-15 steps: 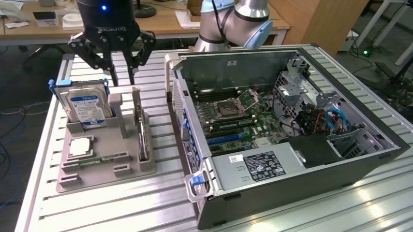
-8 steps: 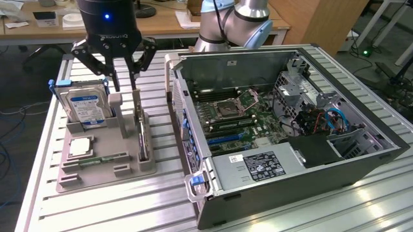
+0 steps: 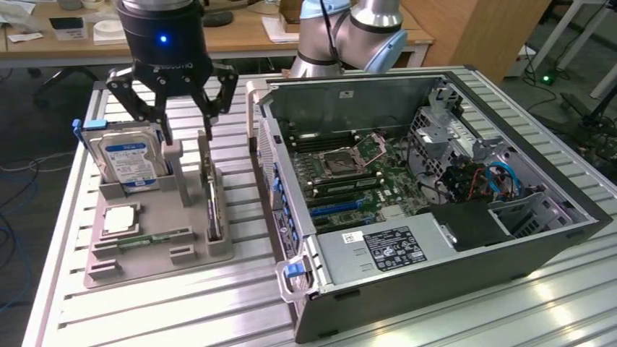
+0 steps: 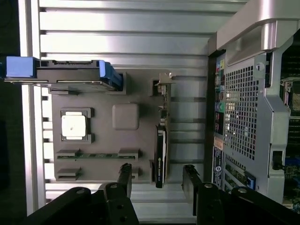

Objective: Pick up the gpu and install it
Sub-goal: 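Pick up the gpu and move the gpu toward the slot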

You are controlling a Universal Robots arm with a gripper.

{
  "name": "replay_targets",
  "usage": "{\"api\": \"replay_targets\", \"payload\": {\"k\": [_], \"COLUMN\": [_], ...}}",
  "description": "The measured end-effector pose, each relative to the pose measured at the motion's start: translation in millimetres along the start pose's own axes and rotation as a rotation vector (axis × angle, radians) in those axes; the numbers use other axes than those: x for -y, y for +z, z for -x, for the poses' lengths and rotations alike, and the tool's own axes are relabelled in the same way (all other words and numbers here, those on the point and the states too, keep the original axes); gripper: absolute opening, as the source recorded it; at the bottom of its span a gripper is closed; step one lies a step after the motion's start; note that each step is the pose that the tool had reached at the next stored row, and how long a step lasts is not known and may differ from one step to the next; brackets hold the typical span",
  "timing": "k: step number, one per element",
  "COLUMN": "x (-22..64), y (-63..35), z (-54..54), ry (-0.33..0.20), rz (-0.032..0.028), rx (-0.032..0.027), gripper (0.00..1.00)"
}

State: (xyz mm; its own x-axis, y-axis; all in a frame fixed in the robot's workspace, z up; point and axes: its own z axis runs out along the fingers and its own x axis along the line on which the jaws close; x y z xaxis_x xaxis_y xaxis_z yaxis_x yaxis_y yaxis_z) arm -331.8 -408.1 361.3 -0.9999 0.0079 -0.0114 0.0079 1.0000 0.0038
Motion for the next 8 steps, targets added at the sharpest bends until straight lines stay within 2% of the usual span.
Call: {"api": "replay_targets", "payload": {"k": [8], "x": [1.9], "y": [14.2], "z": [0.7], "ry": [-0.030], "rz": [-0.0006], "rx": [-0.0002], "gripper": [0.56]}}
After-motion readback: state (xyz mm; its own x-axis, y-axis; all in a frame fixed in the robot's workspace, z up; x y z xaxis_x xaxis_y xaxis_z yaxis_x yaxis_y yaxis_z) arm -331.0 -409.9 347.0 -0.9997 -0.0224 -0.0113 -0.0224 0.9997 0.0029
